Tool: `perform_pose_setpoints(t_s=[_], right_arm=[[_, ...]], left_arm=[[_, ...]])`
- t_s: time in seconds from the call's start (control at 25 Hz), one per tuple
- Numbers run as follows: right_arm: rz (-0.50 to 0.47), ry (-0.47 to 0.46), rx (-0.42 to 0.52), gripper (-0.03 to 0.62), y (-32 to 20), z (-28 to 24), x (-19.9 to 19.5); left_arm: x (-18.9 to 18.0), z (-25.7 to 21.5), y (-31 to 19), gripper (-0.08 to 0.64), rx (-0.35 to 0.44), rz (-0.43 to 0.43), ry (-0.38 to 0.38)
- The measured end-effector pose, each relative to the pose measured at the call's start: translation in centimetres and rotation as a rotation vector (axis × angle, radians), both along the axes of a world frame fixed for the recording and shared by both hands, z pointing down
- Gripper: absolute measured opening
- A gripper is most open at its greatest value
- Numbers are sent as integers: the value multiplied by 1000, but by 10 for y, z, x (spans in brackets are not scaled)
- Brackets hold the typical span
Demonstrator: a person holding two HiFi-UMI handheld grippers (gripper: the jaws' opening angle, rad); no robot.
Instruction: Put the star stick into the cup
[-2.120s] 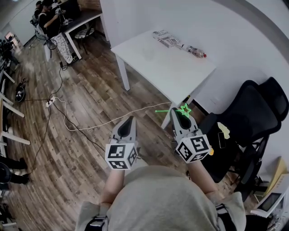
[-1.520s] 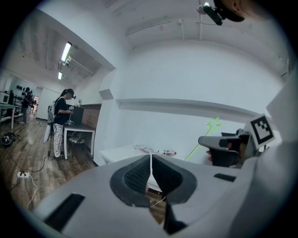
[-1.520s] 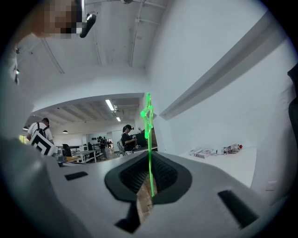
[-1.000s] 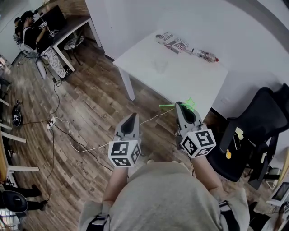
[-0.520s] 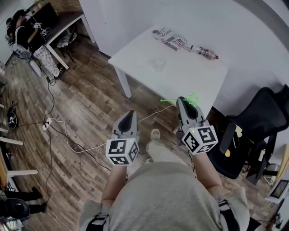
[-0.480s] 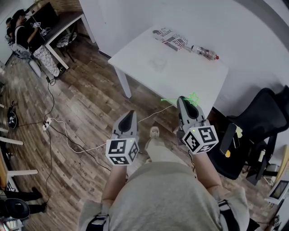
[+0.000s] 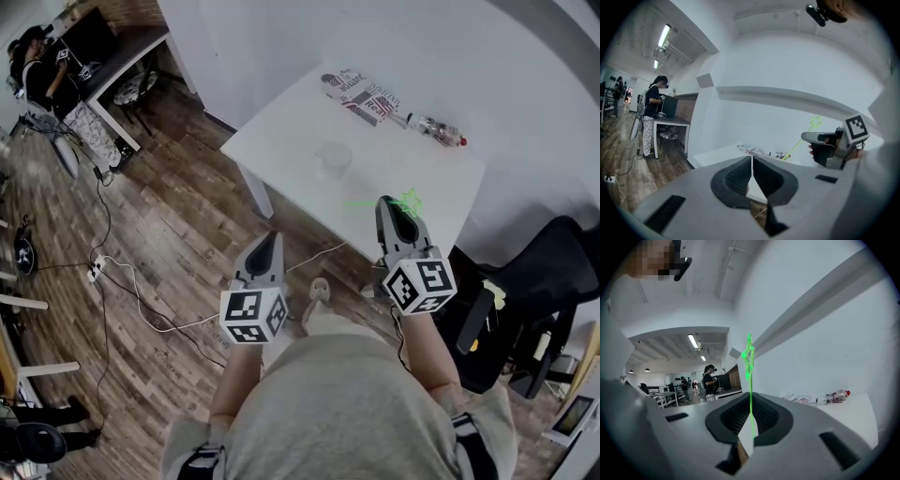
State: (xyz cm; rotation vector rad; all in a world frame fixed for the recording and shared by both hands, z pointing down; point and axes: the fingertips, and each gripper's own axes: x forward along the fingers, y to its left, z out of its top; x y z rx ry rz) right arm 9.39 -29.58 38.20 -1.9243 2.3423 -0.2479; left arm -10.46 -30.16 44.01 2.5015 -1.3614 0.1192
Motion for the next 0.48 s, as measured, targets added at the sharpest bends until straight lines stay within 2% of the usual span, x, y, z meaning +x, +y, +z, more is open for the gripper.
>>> perform_pose_setpoints(t_s=[0.48], right_arm=[[-22, 21, -30, 12, -110, 10, 30]], left_arm=[[30, 2, -93, 14, -12, -14, -6]])
